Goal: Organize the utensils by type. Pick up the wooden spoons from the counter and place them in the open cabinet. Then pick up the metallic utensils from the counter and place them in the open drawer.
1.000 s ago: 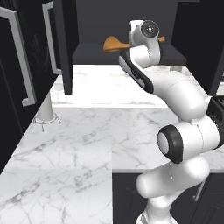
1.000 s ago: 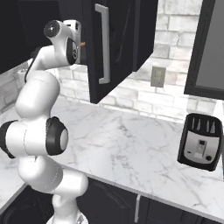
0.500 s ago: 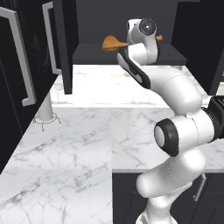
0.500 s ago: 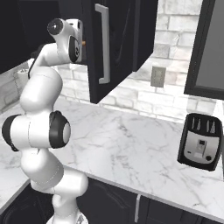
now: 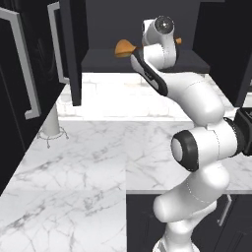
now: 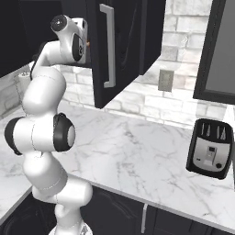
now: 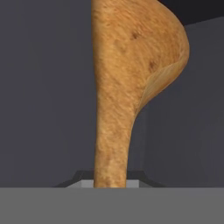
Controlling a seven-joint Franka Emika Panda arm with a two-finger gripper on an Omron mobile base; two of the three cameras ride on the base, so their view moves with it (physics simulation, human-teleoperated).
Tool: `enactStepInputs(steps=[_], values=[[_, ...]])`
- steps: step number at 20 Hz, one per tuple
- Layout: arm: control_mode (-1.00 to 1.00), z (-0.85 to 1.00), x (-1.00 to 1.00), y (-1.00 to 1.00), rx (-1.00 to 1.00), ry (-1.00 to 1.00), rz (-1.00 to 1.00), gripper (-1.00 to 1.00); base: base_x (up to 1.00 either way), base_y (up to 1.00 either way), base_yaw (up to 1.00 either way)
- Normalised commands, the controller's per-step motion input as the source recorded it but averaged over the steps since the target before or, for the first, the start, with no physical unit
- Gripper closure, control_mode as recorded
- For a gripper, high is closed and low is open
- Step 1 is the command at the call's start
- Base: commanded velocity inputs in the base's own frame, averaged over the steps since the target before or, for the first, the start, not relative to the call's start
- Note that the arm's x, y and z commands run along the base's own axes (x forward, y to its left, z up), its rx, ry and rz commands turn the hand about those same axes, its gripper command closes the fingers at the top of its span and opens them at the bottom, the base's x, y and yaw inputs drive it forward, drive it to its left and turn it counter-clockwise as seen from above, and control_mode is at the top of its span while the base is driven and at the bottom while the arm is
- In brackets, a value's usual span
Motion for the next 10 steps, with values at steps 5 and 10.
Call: enactStepInputs(steps=[5,10], values=[[-1.0,0.02,0.36,0.0,0.0,0.0,0.0,1.0,0.0,0.0,0.0],[-1.0,0.07,0.31,0.0,0.0,0.0,0.0,1.0,0.0,0.0,0.0]])
